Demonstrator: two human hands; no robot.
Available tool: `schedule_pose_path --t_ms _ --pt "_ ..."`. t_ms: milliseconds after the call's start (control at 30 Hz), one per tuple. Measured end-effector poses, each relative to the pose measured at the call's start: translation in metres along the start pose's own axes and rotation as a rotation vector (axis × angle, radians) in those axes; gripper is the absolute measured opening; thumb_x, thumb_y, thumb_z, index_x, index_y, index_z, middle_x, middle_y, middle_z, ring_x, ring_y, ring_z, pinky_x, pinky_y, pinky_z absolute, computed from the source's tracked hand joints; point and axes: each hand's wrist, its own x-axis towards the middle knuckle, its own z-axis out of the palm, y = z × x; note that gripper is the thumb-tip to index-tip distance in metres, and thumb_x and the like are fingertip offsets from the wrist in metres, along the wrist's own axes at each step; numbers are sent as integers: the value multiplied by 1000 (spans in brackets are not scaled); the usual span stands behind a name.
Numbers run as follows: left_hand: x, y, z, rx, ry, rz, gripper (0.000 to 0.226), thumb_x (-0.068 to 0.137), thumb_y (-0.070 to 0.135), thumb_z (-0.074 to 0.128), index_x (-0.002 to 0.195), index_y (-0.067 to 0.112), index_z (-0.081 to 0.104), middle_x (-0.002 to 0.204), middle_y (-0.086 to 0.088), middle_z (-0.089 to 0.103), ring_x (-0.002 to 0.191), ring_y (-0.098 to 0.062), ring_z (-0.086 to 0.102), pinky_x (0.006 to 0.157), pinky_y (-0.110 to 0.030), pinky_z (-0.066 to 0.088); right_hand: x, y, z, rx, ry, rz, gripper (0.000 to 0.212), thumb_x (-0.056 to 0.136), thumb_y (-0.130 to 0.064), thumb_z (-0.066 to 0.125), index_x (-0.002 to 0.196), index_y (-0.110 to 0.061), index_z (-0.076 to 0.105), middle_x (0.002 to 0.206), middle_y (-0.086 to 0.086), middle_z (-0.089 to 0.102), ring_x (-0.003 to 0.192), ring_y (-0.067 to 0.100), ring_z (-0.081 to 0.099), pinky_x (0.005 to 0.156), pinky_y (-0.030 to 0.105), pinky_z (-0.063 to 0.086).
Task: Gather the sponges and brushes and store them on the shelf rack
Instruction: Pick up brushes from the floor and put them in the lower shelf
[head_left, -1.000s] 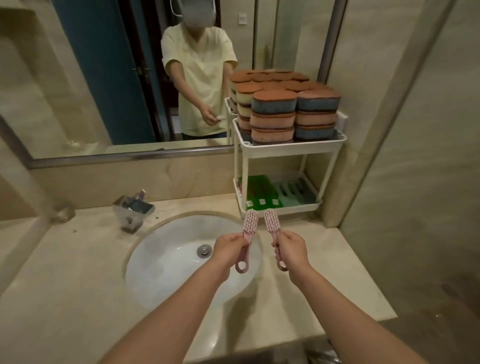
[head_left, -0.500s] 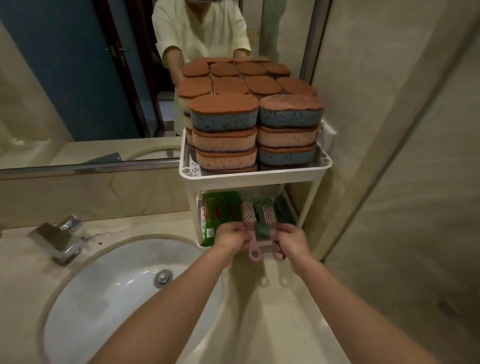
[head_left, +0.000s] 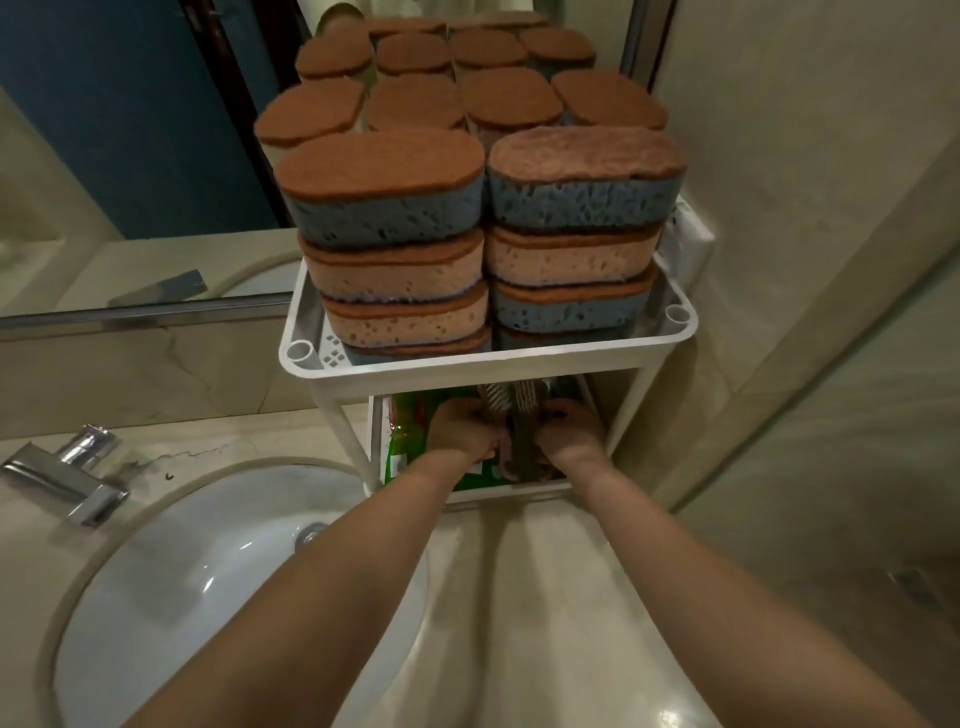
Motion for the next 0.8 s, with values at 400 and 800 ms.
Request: schedule_pose_path --t_ms 400,800 --pt "11 -11 4 212 0 55 16 78 15 70 94 15 71 86 -8 72 82 -27 69 75 -39 60 3 7 9 -73 -23 -35 32 91 -24 62 122 -14 64 125 8 64 115 27 58 93 25 43" --pt "-31 -34 -7 -132 128 52 20 91 17 58 110 23 62 86 1 67 66 -14 63 49 -20 44 -53 10 10 136 84 -218 17 90 -10 56 94 -24 67 101 -2 66 96 18 59 81 25 45"
